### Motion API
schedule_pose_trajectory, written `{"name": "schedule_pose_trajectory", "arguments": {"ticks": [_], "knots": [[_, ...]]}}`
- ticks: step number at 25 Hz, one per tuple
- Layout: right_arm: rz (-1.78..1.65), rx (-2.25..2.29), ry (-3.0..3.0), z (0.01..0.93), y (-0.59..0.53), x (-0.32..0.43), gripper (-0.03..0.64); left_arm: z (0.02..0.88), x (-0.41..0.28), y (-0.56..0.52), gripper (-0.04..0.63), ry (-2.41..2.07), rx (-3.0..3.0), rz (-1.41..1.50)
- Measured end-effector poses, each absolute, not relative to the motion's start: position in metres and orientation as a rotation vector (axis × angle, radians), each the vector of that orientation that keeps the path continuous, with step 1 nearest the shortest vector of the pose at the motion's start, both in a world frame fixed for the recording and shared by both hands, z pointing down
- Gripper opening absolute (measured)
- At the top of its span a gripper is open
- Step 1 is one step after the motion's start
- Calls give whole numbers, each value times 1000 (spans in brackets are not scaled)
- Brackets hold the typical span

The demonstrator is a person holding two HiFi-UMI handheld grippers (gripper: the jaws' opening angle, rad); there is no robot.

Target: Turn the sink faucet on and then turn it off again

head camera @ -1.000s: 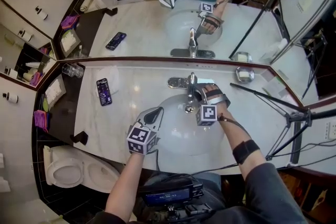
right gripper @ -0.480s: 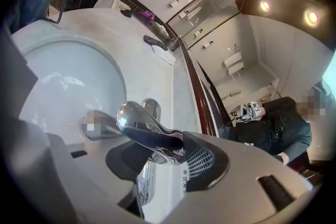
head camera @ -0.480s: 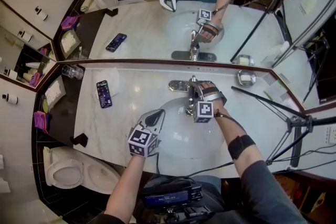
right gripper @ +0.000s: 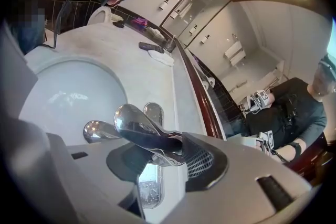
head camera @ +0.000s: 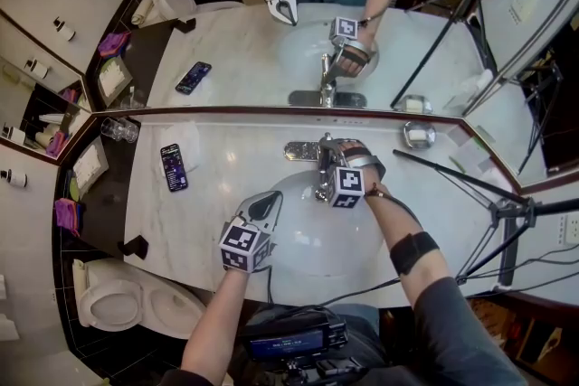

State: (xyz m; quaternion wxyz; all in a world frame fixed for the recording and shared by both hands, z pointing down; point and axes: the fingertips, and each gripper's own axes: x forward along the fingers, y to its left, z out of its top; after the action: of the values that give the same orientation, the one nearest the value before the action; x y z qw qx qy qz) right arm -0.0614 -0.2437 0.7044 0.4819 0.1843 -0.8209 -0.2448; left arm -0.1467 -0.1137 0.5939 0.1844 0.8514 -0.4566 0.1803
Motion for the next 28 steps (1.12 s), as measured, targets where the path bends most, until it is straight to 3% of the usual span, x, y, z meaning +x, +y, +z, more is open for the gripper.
{"name": "schedule_pose_trajectory", "arguments": {"ticks": [28], "knots": [[-109, 303, -2120, 705, -260, -58, 196, 594, -151, -120, 0, -1283, 2399, 508]]}}
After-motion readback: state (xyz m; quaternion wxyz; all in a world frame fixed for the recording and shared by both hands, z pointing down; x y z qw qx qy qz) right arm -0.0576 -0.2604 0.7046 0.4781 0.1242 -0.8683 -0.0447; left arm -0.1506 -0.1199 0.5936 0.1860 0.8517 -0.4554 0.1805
